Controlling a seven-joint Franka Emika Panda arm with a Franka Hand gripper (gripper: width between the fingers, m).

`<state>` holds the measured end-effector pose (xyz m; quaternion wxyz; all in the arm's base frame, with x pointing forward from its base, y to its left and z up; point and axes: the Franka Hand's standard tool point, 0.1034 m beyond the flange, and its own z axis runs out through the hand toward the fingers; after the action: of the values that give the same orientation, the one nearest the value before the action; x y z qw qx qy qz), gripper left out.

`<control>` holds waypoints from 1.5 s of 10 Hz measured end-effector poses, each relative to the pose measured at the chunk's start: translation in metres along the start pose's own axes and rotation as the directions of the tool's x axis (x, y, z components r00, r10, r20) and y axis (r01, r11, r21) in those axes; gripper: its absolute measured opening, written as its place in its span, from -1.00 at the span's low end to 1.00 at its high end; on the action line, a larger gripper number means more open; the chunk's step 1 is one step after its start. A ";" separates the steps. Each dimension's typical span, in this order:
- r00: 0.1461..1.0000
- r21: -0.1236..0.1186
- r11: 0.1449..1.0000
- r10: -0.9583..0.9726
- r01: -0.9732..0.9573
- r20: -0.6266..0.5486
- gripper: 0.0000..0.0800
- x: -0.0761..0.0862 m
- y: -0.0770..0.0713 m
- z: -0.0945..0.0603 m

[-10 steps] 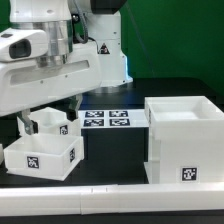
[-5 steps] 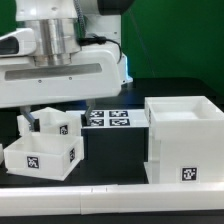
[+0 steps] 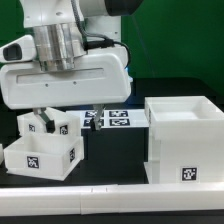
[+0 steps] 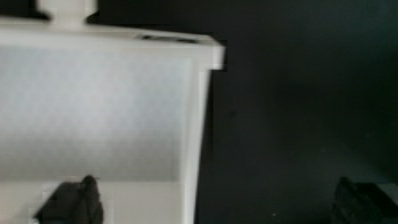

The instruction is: Assemble drawer

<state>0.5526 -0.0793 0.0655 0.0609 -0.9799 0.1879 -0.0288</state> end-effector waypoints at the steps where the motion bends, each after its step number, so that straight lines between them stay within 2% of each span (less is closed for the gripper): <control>1: 0.992 0.002 0.992 0.123 -0.123 -0.025 0.62 -0.002 0.005 0.005; 2: 0.991 -0.004 0.993 0.117 -0.117 -0.061 0.62 -0.012 -0.001 0.012; 3: 0.988 -0.007 0.994 0.108 -0.109 -0.111 0.62 -0.031 -0.009 0.024; 4: 0.994 -0.028 0.998 0.055 -0.058 -0.098 0.62 -0.046 -0.007 0.034; 5: 0.993 -0.027 0.998 0.061 -0.064 -0.098 0.62 -0.040 -0.006 0.033; 9: 0.994 -0.028 0.999 0.041 -0.044 -0.097 0.62 -0.040 -0.008 0.034; 10: 0.994 -0.038 0.998 -0.054 0.051 -0.098 0.62 -0.039 -0.009 0.032; 11: 0.982 -0.047 0.987 -0.159 0.154 -0.106 0.62 -0.038 -0.013 0.024; 12: 0.973 -0.050 0.980 -0.199 0.194 -0.114 0.62 -0.045 -0.021 0.012; 13: 0.970 -0.051 0.977 -0.213 0.209 -0.116 0.62 -0.048 -0.022 0.007; 15: 0.972 -0.050 0.978 -0.207 0.202 -0.111 0.62 -0.048 -0.021 0.011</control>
Offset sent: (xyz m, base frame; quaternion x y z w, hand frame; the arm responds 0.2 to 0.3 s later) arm -0.0141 -0.0114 -0.0321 -0.0552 0.0836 -0.0748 0.9922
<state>0.5169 -0.0409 0.0552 0.0280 -0.9917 0.0897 -0.0880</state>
